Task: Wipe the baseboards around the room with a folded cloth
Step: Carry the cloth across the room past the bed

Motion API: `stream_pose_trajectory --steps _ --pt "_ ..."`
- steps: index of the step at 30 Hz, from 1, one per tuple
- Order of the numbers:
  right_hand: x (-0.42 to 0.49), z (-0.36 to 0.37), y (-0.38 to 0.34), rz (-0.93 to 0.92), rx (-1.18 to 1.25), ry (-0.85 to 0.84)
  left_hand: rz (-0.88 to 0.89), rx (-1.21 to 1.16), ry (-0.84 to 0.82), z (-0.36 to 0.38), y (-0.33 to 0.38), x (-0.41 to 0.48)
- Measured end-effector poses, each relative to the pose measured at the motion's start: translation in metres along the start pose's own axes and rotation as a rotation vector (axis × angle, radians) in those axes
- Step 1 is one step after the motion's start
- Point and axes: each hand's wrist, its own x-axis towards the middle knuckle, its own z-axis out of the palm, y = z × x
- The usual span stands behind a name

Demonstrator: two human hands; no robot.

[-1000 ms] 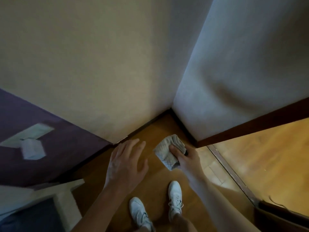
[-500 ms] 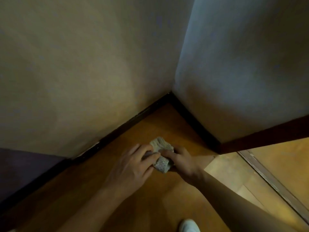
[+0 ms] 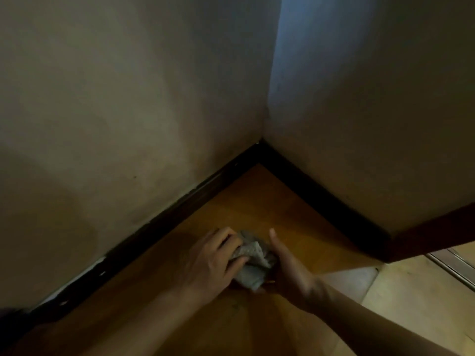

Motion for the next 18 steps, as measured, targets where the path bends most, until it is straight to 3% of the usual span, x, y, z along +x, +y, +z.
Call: stream_pose_trajectory --steps 5,9,14,16,18 --pt "0.006 -0.004 0.005 0.046 -0.021 0.087 -0.258 -0.243 0.112 0.01 -0.013 -0.008" --pt "0.012 -0.006 0.01 -0.106 -0.243 0.035 -0.413 -0.376 0.126 0.019 -0.025 -0.017" --pt "0.027 -0.013 0.013 -0.254 -0.551 0.072 -0.781 -0.664 0.153 0.02 -0.033 -0.024" --pt "0.033 -0.015 0.009 -0.352 -0.745 0.152 -0.867 -0.609 0.14 0.026 -0.039 -0.027" --pt "0.039 -0.015 0.007 -0.481 -0.961 0.235 -0.833 -0.401 0.119 0.032 -0.043 -0.031"
